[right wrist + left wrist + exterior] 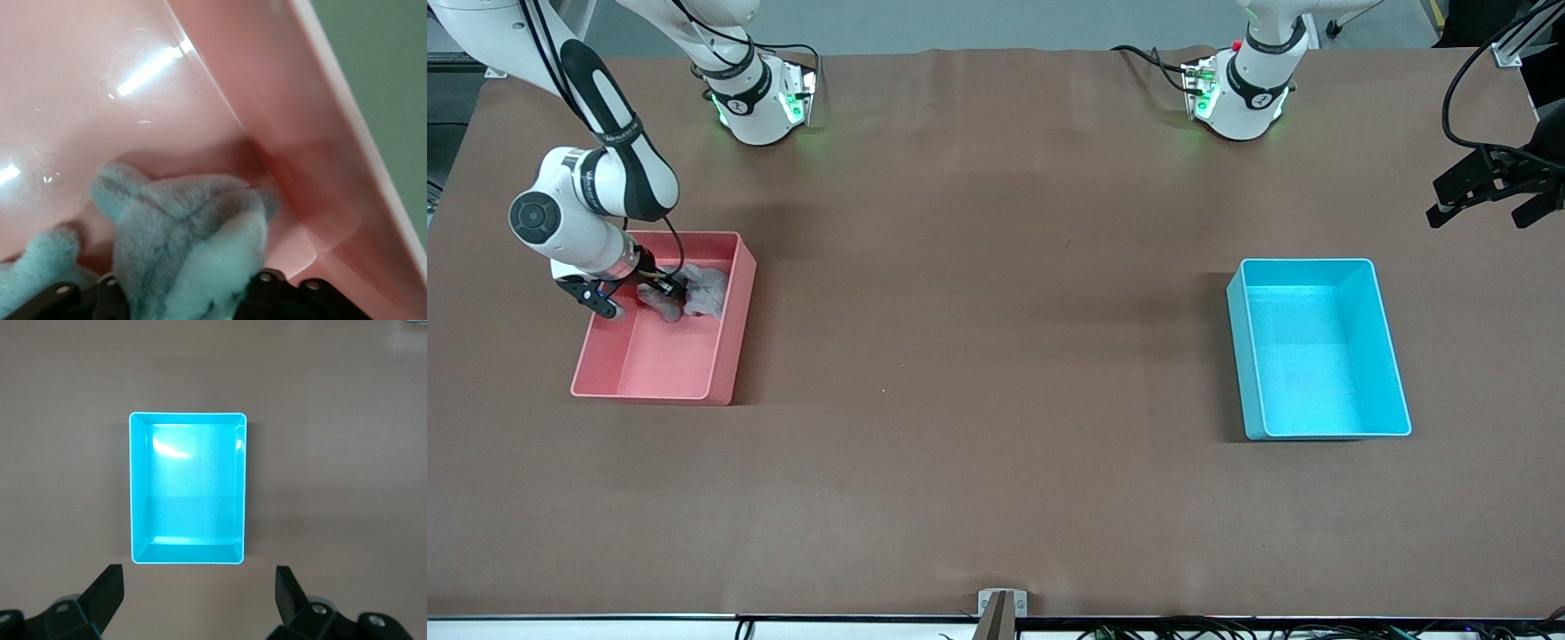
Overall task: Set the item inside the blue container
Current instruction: 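Close the right gripper on one grey plush toy, then lift the plush out of the pink box with the right gripper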
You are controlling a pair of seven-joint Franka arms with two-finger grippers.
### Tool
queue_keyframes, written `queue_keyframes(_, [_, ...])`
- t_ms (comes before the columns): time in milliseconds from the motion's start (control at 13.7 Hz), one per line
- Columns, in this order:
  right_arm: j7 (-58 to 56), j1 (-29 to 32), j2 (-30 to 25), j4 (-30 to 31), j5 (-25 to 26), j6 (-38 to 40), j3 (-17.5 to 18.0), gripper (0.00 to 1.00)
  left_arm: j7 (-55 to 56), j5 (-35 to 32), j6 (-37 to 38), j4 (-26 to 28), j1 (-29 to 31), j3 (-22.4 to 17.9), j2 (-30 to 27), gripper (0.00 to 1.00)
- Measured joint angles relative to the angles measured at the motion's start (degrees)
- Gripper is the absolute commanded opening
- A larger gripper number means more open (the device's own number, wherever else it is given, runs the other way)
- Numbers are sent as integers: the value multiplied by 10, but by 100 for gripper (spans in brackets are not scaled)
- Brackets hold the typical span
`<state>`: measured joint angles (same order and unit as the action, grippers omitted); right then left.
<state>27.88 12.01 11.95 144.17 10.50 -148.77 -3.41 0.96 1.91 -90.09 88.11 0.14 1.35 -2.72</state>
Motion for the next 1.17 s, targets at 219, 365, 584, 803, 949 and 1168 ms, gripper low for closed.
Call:
queue_keyframes(219, [1, 0, 0, -2, 0, 2, 0, 18, 0, 0, 0, 0, 0, 0, 0, 100])
queue_keyframes(365, [1, 0, 0, -5, 0, 9, 0, 15, 0, 0, 0, 0, 0, 0, 0, 100])
queue_keyframes(584, [4, 0, 0, -31, 0, 63, 2, 15, 0, 0, 0, 0, 0, -1, 0, 100])
queue_keyframes(803, [25, -16, -1, -75, 0, 137, 5, 15, 0, 0, 0, 0, 0, -1, 0, 100])
queue_keyframes(949, [56, -45, -6, -109, 0, 198, 6, 15, 0, 0, 0, 0, 0, -1, 0, 100])
queue_keyframes(1168, [98, -93, -13, -188, 0, 325, 8, 13, 0, 0, 0, 0, 0, -1, 0, 100])
